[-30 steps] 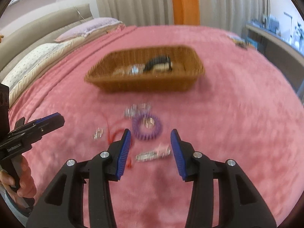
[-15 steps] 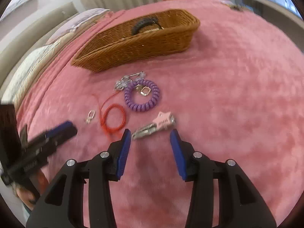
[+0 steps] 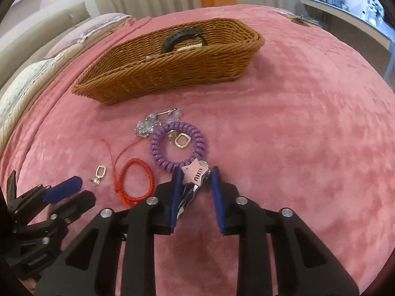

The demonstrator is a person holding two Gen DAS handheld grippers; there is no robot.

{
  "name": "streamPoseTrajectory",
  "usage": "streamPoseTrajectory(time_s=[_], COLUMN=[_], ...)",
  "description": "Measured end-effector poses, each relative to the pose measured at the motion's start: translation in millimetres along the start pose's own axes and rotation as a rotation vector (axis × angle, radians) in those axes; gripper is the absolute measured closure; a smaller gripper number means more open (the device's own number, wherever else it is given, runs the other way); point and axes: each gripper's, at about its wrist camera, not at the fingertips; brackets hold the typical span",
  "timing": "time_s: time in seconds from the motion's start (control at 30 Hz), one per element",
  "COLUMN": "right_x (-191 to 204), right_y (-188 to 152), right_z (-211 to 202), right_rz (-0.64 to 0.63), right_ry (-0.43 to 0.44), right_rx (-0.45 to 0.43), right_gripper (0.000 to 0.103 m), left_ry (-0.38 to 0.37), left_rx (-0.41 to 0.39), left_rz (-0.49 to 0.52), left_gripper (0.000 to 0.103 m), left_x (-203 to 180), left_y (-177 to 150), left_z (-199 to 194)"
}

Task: Organize jewelry
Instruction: 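Grasp the second pink star hair clip with the right tool while the left tool grasps the silver charm, then open both tools over the basket to drop the pink clip and charm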

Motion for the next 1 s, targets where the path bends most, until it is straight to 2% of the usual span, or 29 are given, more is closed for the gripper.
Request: streamPoseTrajectory(time_s=[0.1,0.17,0.23,0.57,0.8,1.0], right_x=[5,12,15,3,-6,-9], right_y=[0,-2,-4,-16,-13,-3], right_z=[1,1,-1,-33,-49,-82], right_rz=[-0.037,-0.074,-0.087,-0.076,-0.061,-0.099], right_ry=[-0.026,-0.055,-0.055,0.057,0.058,0.0], right_rx=[-0.011,-0.03,-0.042,-0.164,-0.17,-0.221], right_gripper=[0.082,0.082,0.082,0.082,0.082,0.082], left_ry=[0.041,0.053,0.059,-0.015,-0.11,-0.13], left_rx=[0.009,0.01,0.007,-0.087,-0.175,-0.274], left_rz=[0.02,0.023,0.015,-0.031,-0.051,-0.041], left_gripper=[0.072,0.086,0.094,0.094,0.094,0.094], left_x=[-4,-3,-1,9,13,8], left_y=[5,5,5,-1,1,23], left_z=[7,8,8,-12,-41,-82])
Point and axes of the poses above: each gripper's, at about its wrist camera, not at the fingertips, and z roughly the way its jaws point, x to its left, y to its top, and after that the axes turned 3 degrees about x, right-handed
